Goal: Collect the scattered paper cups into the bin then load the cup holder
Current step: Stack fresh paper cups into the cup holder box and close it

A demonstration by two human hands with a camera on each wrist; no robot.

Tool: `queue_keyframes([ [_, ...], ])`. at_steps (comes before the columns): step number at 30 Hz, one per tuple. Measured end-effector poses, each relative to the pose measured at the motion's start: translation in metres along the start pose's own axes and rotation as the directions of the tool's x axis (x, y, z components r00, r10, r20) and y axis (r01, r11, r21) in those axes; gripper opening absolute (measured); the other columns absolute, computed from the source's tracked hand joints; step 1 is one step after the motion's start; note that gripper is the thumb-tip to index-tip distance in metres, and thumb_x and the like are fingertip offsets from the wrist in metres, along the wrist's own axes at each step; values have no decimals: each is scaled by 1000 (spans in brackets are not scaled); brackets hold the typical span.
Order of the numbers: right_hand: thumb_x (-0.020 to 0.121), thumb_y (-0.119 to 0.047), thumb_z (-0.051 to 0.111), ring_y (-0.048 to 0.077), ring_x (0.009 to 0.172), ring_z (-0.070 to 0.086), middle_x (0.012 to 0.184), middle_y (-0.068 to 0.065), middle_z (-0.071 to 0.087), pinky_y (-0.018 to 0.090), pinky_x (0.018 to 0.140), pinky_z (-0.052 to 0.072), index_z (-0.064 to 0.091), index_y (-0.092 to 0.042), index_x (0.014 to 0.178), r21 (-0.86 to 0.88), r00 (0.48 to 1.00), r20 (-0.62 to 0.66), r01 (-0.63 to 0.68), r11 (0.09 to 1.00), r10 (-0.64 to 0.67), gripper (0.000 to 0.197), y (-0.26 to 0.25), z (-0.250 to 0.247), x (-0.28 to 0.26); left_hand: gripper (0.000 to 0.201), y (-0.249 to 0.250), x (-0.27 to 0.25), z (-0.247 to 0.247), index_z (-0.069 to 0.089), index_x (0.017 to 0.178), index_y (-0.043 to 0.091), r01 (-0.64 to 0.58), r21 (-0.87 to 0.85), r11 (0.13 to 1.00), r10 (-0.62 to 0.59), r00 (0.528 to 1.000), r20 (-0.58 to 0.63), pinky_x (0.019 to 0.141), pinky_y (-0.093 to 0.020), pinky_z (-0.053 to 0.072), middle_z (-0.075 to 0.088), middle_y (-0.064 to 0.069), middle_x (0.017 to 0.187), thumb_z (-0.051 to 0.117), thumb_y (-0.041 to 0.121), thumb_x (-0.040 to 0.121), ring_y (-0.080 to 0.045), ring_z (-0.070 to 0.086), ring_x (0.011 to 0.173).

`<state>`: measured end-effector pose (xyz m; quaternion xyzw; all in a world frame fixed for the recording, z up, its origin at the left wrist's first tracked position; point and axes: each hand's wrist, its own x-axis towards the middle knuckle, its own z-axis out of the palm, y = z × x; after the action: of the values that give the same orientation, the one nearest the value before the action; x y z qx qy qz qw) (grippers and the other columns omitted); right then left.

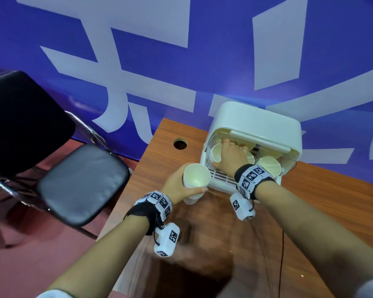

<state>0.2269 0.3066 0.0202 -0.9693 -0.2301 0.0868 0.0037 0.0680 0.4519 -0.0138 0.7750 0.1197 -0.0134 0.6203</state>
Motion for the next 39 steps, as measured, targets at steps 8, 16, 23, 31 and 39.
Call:
queue_keyframes([
  [8, 79, -58, 63, 28, 121, 48, 130, 8, 52, 47, 102, 29, 53, -18, 125, -38, 999, 33, 16, 999, -15, 62, 4, -11, -14, 69, 3, 4, 7, 50, 122, 36, -17, 2, 1000, 17, 1000, 7, 86, -14, 44, 59, 16, 117, 87, 35, 63, 2, 54, 110],
  [16, 98, -43, 42, 27, 99, 57, 101, 6, 61, 38, 86, 41, 62, -12, 105, 156, 943, -139, 324, 933, -304, 38, -6, -30, -77, 76, 10, 4, 17, 41, 116, 49, -113, 167, 979, 94, 989, 115, 80, -4, 40, 58, 25, 110, 90, 39, 58, 17, 52, 102],
  [23, 78, -73, 53, 28, 88, 58, 116, 6, 46, 37, 64, 45, 45, -9, 125, -47, 929, 93, 363, 931, -358, 79, -17, -19, -100, 77, 11, 2, 27, 51, 125, 26, -170, 218, 961, 136, 977, 164, 86, -18, 42, 57, 14, 115, 71, 51, 55, -3, 54, 104],
  [31, 82, -67, 54, 29, 86, 57, 118, 10, 46, 41, 70, 49, 46, -4, 127, 57, 909, 48, 411, 910, -414, 78, 13, -11, -117, 88, 25, -7, 46, 53, 130, 20, -191, 205, 960, 144, 964, 223, 87, -17, 40, 63, 7, 116, 65, 56, 51, -8, 56, 109],
  [39, 78, -60, 59, 21, 101, 55, 123, -1, 44, 29, 77, 40, 39, -16, 135, 204, 917, -56, 399, 894, -396, 75, 55, -40, -133, 92, 26, 2, 51, 51, 130, 25, -182, 337, 924, 73, 947, 312, 96, -31, 47, 64, 9, 121, 73, 65, 50, -11, 59, 112],
])
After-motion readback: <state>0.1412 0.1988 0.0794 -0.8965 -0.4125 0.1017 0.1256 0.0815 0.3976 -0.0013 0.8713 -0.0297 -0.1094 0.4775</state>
